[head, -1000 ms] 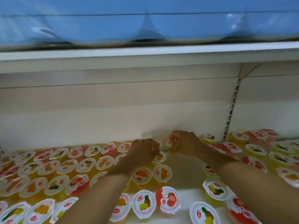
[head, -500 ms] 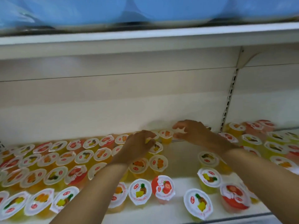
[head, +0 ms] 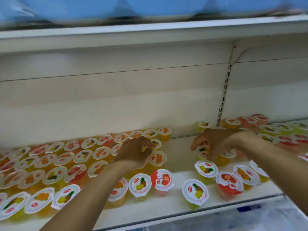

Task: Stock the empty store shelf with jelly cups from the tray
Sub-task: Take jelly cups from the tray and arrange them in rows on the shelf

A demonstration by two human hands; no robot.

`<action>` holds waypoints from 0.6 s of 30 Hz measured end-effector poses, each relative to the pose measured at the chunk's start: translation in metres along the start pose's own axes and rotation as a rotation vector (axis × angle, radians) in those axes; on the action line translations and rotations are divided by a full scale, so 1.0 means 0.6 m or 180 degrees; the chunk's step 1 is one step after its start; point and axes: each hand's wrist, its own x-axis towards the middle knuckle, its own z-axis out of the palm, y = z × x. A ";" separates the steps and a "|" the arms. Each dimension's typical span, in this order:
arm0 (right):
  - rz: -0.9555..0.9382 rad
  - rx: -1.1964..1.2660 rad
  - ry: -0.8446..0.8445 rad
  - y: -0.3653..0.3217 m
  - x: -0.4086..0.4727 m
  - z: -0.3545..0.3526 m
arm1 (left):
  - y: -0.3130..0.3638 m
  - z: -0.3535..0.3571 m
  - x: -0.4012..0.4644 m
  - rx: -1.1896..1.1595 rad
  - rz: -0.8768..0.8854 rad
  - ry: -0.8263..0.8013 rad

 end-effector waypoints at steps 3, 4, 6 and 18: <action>0.0027 -0.0056 0.0213 0.002 0.007 0.003 | 0.001 0.002 0.001 0.0026 0.0005 -0.0103; 0.0022 -0.0047 0.0354 -0.001 0.011 0.005 | 0.002 0.002 0.001 0.0065 0.0003 -0.0126; -0.0002 -0.0047 0.0686 -0.011 0.026 0.013 | 0.005 0.002 0.001 0.0168 -0.0006 -0.0157; -0.0562 0.0601 0.1901 -0.090 0.118 0.057 | 0.011 0.004 -0.006 0.0233 -0.0013 -0.0178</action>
